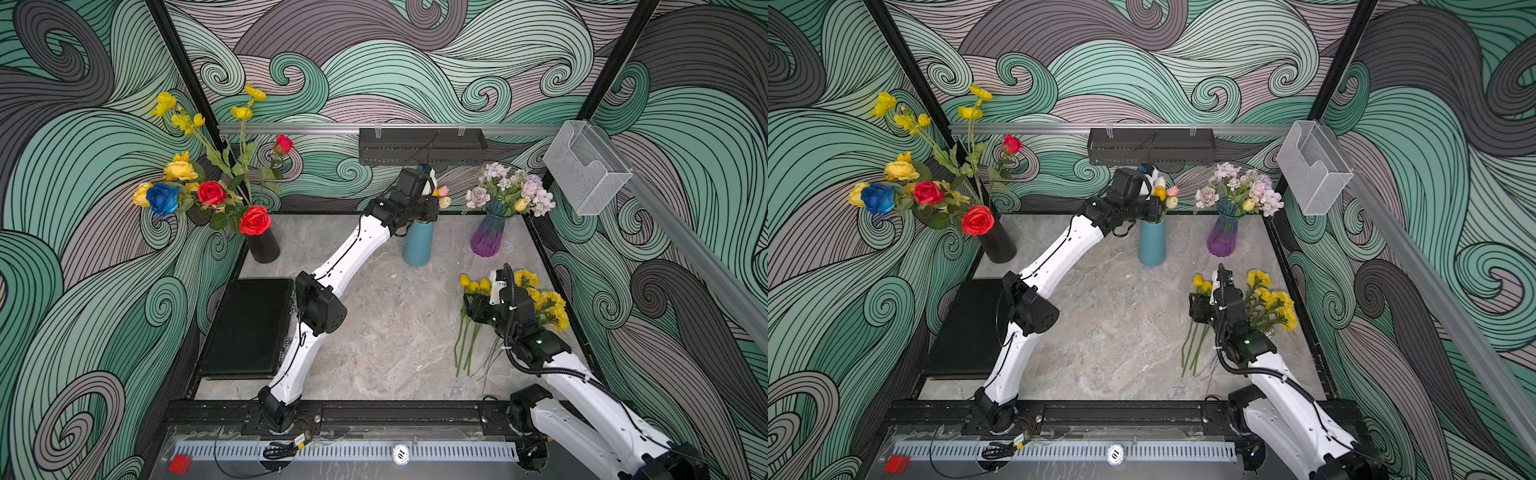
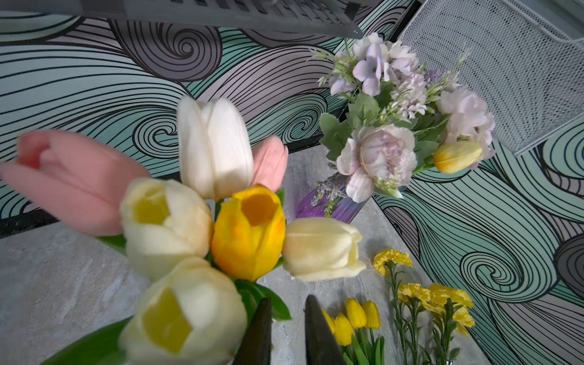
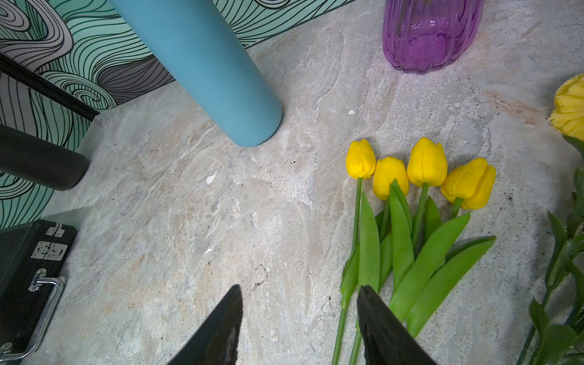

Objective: Pick out yellow flowers from the vase
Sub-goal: Pick up the flower from the vase.

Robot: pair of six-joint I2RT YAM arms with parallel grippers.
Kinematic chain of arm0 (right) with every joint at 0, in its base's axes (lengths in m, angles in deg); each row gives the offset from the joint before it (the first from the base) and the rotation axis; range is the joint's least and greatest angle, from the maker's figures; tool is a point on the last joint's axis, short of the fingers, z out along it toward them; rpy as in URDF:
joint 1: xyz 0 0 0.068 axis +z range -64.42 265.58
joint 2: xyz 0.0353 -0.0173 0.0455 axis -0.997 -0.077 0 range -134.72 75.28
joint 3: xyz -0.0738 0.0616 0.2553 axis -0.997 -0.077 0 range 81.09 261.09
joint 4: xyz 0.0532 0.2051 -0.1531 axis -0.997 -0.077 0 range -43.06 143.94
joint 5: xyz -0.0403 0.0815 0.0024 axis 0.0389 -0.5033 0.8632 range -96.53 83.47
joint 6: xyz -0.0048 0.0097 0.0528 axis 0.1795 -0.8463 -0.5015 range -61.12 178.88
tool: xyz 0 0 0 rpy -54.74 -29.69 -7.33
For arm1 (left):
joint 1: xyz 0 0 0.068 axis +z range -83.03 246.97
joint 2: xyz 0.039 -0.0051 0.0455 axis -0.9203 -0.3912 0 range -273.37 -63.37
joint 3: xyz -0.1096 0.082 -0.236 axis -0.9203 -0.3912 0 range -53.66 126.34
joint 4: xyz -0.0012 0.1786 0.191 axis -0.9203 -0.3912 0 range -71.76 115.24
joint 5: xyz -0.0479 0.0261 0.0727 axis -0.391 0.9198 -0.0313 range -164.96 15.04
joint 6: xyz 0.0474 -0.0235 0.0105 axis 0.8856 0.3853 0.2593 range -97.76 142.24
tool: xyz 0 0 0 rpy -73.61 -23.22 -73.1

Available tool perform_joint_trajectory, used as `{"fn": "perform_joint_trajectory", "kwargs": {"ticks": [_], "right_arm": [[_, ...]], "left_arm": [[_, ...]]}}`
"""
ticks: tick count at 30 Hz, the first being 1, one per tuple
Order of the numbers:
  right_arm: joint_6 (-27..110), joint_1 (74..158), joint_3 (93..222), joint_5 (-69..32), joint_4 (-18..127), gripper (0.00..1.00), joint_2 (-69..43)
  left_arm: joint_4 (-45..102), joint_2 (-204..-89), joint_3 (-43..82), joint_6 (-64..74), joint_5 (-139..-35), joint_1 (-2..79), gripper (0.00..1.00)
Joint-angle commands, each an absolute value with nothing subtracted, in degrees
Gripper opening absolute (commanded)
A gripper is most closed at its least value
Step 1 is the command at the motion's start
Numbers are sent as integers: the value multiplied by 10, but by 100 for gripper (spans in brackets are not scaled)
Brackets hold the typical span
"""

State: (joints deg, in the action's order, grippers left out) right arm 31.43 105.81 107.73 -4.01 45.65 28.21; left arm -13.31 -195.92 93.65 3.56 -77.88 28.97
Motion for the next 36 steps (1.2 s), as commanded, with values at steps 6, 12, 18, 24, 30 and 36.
{"fn": "perform_joint_trajectory", "kwargs": {"ticks": [6,12,18,24,30,36], "right_arm": [[315,1055,1077,-47,468,58,278],[317,1056,1080,-46,468,58,276],[318,1055,1079,-45,469,58,275],[317,1055,1079,-47,471,58,272],[319,1055,1077,-45,471,58,273],[319,1055,1072,-43,473,58,275]], "left_arm": [[-113,-1965,966,43,-746,296,18],[-123,-1993,992,42,-737,296,14],[-124,-1998,983,50,-705,296,10],[-124,-1998,974,52,-694,295,9],[-134,-2001,967,52,-676,295,9],[-121,-2005,953,56,-720,295,9]]}}
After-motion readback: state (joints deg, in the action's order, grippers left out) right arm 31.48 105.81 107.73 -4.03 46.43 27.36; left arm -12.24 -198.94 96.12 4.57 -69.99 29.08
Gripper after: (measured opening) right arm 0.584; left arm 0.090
